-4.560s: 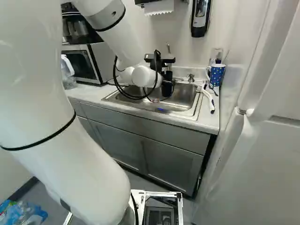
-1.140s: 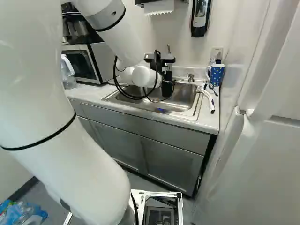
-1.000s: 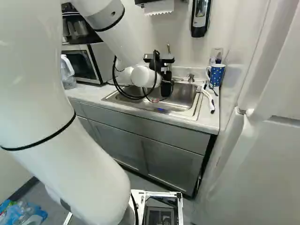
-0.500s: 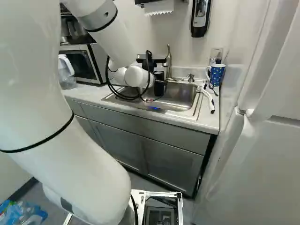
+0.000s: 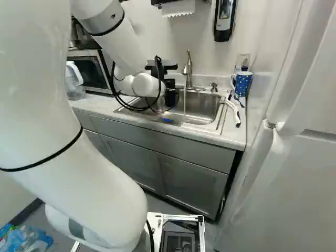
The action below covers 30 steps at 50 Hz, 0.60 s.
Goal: Rinse the cup and place it in the tray
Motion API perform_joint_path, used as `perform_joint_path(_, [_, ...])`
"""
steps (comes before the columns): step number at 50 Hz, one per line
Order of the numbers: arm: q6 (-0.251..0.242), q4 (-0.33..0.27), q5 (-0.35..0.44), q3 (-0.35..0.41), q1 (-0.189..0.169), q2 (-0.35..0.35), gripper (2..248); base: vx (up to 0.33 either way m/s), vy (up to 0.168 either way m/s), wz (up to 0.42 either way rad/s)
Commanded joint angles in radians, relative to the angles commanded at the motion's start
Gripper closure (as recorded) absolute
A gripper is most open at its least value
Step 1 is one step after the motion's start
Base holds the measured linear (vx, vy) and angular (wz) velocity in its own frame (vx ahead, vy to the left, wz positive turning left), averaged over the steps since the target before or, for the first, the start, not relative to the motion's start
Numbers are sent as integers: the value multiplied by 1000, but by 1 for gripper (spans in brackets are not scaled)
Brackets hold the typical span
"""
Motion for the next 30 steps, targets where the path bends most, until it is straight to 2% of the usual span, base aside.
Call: perform_joint_path(30, [0, 0, -8, -90, 43, -23, 125, 0, 0, 0])
